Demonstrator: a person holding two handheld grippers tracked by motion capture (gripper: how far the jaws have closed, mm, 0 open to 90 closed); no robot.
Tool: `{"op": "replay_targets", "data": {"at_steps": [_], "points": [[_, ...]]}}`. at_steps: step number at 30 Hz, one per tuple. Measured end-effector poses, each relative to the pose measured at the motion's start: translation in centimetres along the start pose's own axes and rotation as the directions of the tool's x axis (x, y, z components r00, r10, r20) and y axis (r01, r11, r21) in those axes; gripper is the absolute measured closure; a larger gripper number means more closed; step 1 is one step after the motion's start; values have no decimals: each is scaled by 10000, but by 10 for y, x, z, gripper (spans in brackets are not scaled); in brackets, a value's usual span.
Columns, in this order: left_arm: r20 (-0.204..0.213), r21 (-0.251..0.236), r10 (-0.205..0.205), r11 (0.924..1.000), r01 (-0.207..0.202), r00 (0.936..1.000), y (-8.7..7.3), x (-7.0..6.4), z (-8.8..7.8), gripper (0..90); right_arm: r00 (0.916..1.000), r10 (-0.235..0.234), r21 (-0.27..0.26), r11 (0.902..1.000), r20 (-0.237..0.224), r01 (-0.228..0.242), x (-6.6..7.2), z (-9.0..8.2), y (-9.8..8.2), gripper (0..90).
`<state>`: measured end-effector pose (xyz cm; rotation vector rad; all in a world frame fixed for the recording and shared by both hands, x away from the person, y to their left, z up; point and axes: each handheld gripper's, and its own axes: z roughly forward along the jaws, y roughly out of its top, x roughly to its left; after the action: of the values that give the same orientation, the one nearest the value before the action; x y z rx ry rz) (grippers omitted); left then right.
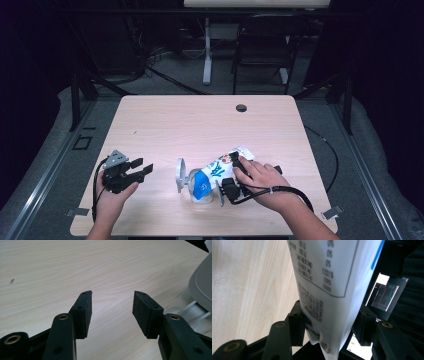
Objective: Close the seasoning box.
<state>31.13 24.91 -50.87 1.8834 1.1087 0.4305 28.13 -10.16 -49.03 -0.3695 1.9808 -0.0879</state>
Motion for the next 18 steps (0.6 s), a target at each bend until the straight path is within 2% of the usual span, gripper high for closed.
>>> {"op": "replay_targets", "data": {"at_steps": [18], "points": [[0,-4,24,10000,-24,10000,0,0,0,505,10000,-48,-49,10000,12,48,0,0,0,516]]}}
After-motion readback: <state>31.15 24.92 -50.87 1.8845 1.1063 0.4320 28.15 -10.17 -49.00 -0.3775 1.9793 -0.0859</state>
